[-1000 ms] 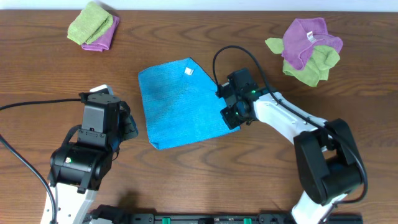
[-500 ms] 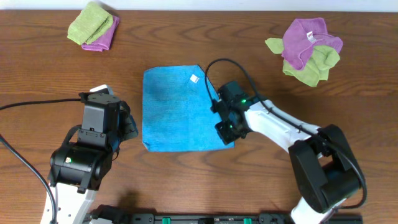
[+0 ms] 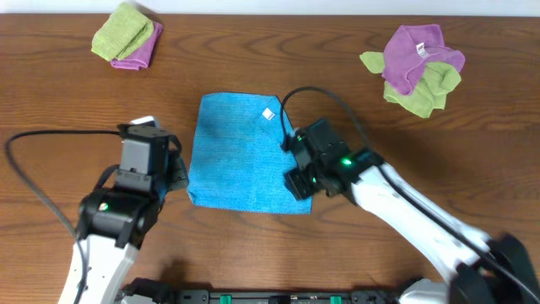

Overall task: Fold the cloth
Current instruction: 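Grasp the cloth's upper right corner with the right gripper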

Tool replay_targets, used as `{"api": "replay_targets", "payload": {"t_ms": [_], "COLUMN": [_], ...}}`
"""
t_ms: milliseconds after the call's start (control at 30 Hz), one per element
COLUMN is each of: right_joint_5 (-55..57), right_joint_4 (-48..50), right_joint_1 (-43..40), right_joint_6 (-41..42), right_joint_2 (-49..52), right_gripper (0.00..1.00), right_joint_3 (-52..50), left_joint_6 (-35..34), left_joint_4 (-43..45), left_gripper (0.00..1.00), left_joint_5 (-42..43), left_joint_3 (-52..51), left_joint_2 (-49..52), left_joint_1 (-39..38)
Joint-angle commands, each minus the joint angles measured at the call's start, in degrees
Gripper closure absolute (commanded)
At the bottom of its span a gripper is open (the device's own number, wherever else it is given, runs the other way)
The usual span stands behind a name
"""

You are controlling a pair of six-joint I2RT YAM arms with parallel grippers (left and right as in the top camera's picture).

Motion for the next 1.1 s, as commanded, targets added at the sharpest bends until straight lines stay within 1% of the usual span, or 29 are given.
{"api": "replay_targets", "payload": {"t_ms": [0, 67, 133, 233, 300, 400, 567, 667, 733, 900, 1067], "right_joint_5": [0.3, 1.4, 1.4, 0.9, 0.9, 1.0, 2.3, 4.2, 5.2, 8.3, 8.9], "right_joint_4": [7.6, 13.6, 19.5, 26.4, 28.4, 28.2, 25.3, 20.4, 18.1, 14.4, 13.8], "right_joint_1": [0.1, -0.1, -0.2, 0.0, 0.0, 0.0, -0.3, -0.3, -0.3, -0.3, -0.3], "right_joint_6": [-0.4, -0.4, -0.3, -0.3, 0.3, 0.5, -1.3, -3.1, -3.9, -5.8, -6.4], "right_joint_2": [-1.6, 0.0, 3.4, 9.7, 14.2, 20.6, 28.3, 32.2, 33.2, 33.4, 33.6], "right_gripper": [0.40, 0.39, 0.36, 0.37, 0.37, 0.39, 0.41, 0.42, 0.43, 0.45, 0.48], "right_joint_3": [0.4, 0.4, 0.4, 0.5, 2.3, 8.2, 18.3, 24.0, 25.5, 25.7, 25.7], "left_joint_6": [1.2, 0.9, 0.7, 0.7, 0.7, -0.3, -0.3, -0.3, -0.3, -0.4, -0.6], "left_joint_4": [3.9, 7.2, 9.6, 12.7, 14.8, 16.8, 16.8, 16.8, 16.9, 17.8, 18.9], "left_gripper": [0.94, 0.94, 0.94, 0.94, 0.94, 0.94, 0.94, 0.94, 0.94, 0.94, 0.94], "left_joint_5": [3.6, 4.7, 5.8, 10.6, 14.0, 17.9, 17.9, 17.9, 18.0, 18.0, 18.0], "left_joint_3": [-5.9, -8.5, -10.5, -12.6, -14.1, -16.5, -17.3, -17.3, -17.3, -17.3, -17.3], "left_joint_2": [4.3, 6.8, 9.7, 13.1, 15.2, 17.2, 17.5, 17.5, 17.5, 17.5, 17.5], "left_joint_1": [0.4, 0.4, 0.5, 0.5, 0.5, 0.4, 0.4, 0.4, 0.4, 0.4, 0.4]}}
